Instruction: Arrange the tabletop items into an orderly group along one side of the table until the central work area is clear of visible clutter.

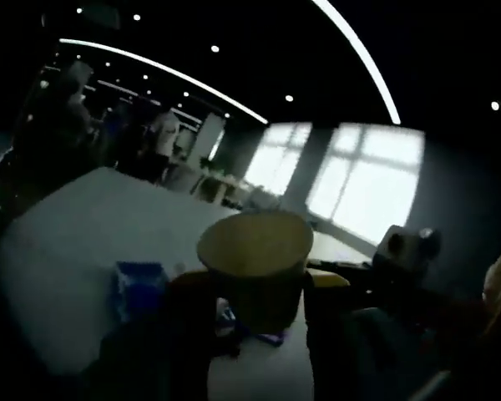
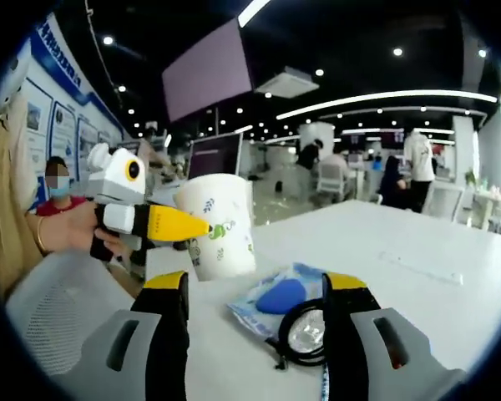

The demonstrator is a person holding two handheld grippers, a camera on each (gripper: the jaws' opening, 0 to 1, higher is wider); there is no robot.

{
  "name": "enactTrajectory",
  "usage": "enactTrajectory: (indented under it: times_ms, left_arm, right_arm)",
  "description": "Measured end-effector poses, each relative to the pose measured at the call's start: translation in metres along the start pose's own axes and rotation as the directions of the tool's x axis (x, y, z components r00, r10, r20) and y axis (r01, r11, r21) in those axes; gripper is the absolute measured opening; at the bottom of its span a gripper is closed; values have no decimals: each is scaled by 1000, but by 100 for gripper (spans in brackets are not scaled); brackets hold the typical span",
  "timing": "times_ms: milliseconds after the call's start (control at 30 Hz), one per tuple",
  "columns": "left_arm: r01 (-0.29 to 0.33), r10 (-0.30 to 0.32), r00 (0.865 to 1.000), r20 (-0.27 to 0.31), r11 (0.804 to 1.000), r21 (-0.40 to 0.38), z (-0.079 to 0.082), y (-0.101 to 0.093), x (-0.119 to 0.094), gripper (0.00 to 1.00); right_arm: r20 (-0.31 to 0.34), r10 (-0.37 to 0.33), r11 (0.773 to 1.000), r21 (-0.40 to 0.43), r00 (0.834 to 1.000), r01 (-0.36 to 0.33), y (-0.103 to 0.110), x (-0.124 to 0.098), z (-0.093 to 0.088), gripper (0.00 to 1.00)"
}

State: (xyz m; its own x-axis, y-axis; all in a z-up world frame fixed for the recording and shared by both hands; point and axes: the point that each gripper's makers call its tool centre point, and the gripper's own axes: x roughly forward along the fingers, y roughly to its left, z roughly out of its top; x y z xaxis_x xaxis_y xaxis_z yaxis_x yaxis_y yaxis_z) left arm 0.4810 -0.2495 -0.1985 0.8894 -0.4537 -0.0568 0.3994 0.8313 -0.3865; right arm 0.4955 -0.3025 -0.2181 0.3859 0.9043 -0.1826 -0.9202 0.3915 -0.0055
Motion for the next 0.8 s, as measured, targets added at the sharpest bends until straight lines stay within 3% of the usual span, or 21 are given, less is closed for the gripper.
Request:
enactTrajectory:
  times_ms: [233, 567, 800]
  left_arm:
    - [-32, 32, 999, -5, 991, 132, 3, 3, 1, 39]
    - [-46, 49, 999, -20, 987, 155, 6, 10, 2, 39]
    - [-44, 47, 999, -9, 975, 216, 26, 14, 11, 39]
  right_arm:
    - [-10, -23, 999, 47, 1000, 23, -6, -2, -2, 79]
    - [-19, -46, 994, 94, 999, 48, -13, -5, -3, 87]
    - [-18, -67, 992, 106, 998, 68, -19, -7, -3, 87]
